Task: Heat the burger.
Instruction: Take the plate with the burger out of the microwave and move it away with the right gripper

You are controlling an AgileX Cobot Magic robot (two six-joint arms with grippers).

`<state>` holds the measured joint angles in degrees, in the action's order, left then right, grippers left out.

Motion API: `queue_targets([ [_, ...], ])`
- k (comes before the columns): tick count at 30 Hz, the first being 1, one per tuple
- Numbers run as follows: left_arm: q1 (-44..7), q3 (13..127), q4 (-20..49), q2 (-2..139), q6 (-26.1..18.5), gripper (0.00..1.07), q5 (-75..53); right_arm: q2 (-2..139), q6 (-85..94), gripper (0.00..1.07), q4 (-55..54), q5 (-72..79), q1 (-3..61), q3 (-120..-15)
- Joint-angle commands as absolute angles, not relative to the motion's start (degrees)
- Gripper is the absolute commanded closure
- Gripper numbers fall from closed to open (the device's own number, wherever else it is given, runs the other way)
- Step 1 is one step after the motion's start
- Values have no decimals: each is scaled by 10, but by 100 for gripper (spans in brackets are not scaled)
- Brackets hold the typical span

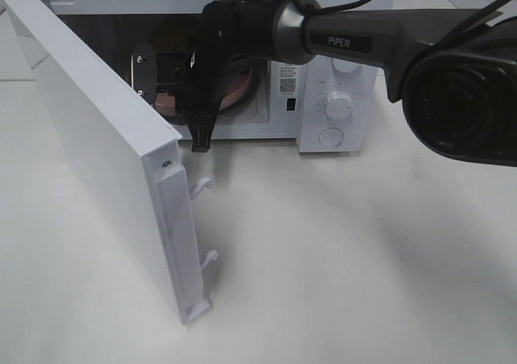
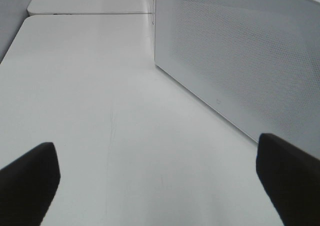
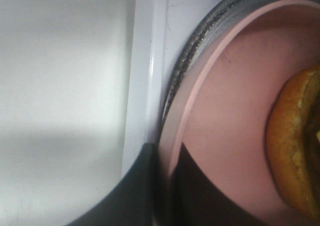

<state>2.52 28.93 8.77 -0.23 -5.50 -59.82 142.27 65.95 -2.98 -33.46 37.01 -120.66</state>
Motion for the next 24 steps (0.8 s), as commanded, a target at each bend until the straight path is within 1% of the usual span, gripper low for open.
queue_targets([
  [1, 28, 288, 91, -14, -53, 7, -594, 1410, 693, 107, -35, -380, 368, -1207],
  [8, 28, 288, 91, -14, -53, 7, -594, 1395, 741, 107, -60, -390, 368, -1207],
  [10, 28, 288, 91, -14, -53, 7, -594, 1378, 778, 107, -77, -389, 360, -1197],
  [13, 28, 288, 91, -14, -53, 7, -594, 1373, 788, 107, -77, -388, 356, -1190],
  [15, 28, 288, 91, -14, -53, 7, -594, 1351, 819, 107, -82, -386, 346, -1160],
  [18, 28, 288, 91, -14, -53, 7, -594, 1345, 830, 107, -91, -383, 342, -1150],
  [20, 28, 288, 91, -14, -53, 7, -594, 1318, 898, 107, -127, -379, 331, -1117],
  [23, 28, 288, 91, -14, -53, 7, -594, 1313, 917, 107, -137, -379, 328, -1108],
  [24, 28, 288, 91, -14, -53, 7, -594, 1302, 946, 107, -156, -379, 323, -1090],
])
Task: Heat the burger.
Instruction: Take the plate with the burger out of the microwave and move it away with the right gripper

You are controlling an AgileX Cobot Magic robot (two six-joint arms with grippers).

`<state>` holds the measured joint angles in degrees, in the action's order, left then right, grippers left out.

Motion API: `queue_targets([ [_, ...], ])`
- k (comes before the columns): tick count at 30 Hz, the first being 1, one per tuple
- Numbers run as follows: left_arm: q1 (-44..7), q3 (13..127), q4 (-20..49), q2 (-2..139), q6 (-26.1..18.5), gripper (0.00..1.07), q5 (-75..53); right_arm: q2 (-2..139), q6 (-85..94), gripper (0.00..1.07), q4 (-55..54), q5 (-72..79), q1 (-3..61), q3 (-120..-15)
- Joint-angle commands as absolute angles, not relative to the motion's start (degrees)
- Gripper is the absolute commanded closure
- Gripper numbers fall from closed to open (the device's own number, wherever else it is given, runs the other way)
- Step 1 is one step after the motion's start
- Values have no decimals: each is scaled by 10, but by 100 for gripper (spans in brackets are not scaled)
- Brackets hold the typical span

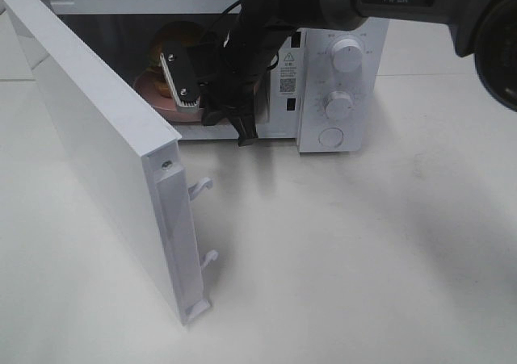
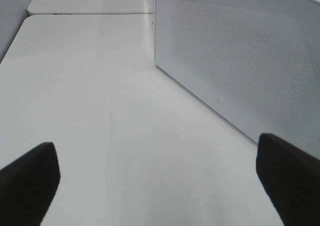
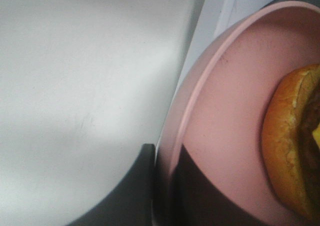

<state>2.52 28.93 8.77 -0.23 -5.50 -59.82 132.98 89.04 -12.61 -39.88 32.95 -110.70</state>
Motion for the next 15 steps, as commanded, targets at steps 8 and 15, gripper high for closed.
queue_targets([
  [8, 28, 288, 91, -14, -53, 7, -594, 1253, 1026, 107, -183, -336, 311, -1017],
  [15, 28, 288, 91, -14, -53, 7, -594, 1217, 1069, 107, -199, -334, 295, -971],
])
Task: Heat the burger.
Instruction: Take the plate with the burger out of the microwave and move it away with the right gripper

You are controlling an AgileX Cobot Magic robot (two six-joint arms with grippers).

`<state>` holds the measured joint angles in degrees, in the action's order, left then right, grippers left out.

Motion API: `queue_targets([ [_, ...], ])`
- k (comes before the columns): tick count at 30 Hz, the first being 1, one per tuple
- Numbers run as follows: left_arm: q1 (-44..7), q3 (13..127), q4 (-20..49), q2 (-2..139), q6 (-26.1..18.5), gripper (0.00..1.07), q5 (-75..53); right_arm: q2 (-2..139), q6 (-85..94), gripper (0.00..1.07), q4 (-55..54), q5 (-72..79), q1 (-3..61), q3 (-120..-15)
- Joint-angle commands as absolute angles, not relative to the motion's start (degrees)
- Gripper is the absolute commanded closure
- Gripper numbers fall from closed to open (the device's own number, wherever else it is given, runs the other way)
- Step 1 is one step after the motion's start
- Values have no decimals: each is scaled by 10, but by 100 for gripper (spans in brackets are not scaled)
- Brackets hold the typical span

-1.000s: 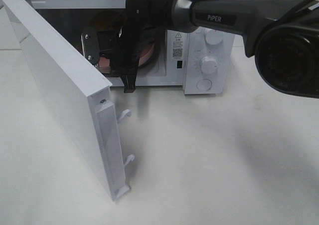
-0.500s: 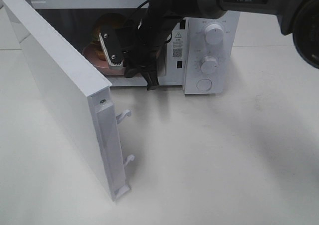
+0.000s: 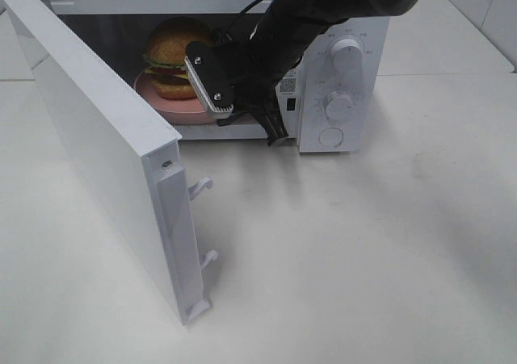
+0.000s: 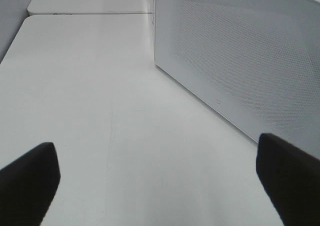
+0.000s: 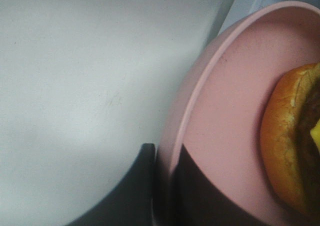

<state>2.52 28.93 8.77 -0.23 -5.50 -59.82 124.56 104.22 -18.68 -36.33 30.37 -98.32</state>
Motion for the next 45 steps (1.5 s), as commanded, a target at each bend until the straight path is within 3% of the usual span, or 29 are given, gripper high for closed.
queue_targets([
  [1, 28, 288, 91, -14, -53, 7, -594, 1212, 1073, 107, -202, -334, 294, -965],
  [45, 28, 288, 91, -14, -53, 7, -594, 859, 1110, 107, -210, -215, 288, -482],
])
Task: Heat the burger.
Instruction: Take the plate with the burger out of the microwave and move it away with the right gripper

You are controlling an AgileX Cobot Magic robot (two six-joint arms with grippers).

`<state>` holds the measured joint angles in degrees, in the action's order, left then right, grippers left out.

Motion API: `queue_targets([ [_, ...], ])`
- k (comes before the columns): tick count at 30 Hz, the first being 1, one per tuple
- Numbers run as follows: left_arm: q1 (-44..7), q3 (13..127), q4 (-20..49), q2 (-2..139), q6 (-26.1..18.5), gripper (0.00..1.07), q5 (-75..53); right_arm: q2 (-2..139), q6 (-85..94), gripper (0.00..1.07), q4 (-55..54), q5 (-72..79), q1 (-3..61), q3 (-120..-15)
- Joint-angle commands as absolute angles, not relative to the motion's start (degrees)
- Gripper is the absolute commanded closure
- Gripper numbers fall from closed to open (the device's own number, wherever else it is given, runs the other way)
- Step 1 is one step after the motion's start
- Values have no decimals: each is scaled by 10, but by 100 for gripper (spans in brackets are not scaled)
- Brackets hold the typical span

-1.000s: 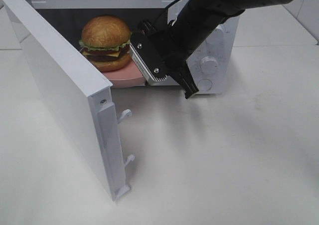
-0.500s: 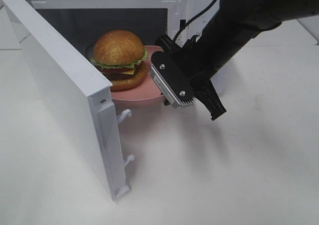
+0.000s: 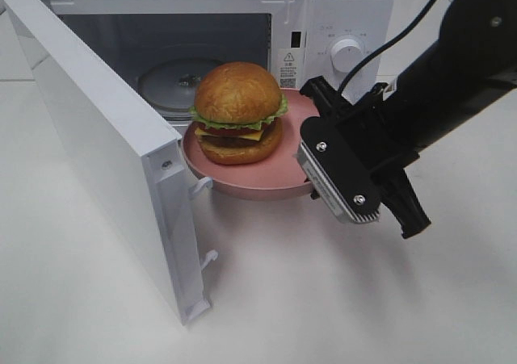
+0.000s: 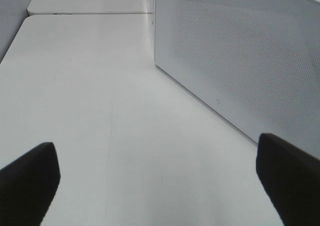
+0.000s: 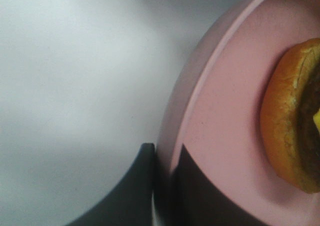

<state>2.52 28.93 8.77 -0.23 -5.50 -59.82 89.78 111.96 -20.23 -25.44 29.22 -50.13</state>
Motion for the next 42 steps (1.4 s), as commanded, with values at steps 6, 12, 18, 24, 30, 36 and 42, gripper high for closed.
queue_targets([
  [6, 28, 288, 91, -14, -53, 7, -594, 797, 1078, 107, -210, -216, 288, -425],
  [12, 28, 288, 91, -14, -53, 7, -594, 738, 1042, 107, -205, -218, 288, -381],
  [18, 28, 288, 91, -14, -53, 7, -594, 655, 972, 107, -157, -222, 288, -321],
  [24, 28, 288, 91, -14, -53, 7, -594, 591, 901, 107, -89, -239, 288, -293],
  [30, 28, 288, 91, -14, -53, 7, -594, 551, 837, 107, -33, -258, 288, -276],
  [36, 28, 288, 91, -14, -53, 7, -594, 516, 711, 107, 70, -281, 288, -264],
  [42, 28, 288, 91, -14, -53, 7, -594, 514, 567, 107, 152, -306, 288, -264],
])
